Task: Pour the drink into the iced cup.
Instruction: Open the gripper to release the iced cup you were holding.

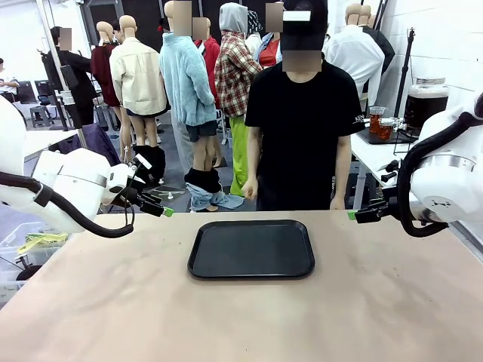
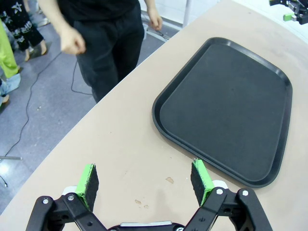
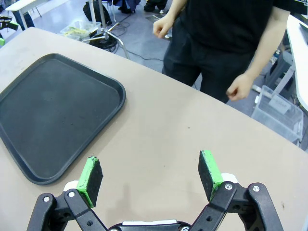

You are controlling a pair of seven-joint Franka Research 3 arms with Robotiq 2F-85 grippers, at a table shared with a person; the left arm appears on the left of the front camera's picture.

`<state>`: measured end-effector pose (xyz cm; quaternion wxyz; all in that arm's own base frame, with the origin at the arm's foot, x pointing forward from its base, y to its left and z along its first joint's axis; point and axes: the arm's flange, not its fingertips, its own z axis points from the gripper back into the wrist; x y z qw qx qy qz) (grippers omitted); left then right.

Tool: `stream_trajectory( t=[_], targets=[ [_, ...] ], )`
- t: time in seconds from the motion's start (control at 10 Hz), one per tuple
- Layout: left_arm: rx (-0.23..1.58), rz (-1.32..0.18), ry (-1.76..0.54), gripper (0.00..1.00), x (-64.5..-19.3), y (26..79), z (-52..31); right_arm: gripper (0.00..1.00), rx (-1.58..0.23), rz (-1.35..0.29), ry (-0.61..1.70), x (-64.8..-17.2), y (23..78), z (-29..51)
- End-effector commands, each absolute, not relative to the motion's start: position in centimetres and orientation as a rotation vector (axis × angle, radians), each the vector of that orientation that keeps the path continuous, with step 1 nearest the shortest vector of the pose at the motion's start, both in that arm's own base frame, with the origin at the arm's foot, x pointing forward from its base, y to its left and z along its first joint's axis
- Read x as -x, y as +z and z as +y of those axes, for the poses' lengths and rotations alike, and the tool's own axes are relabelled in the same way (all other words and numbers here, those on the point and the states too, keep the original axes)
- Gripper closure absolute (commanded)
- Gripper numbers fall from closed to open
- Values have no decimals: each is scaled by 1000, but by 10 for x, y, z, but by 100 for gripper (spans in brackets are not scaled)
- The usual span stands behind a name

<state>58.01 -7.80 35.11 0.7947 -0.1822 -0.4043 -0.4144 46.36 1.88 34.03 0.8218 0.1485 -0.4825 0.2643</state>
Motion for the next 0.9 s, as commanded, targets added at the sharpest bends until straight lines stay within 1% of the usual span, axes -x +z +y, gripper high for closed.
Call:
stream_trajectory(
  t=[0.0, 0.8],
  targets=[
    [398, -878, -911, 0, -583, 351, -75, 0, -316, -1030, 570, -462, 341, 18],
    [398, -878, -911, 0, -583, 351, -75, 0, -316, -1030, 570, -462, 341, 18]
  ],
)
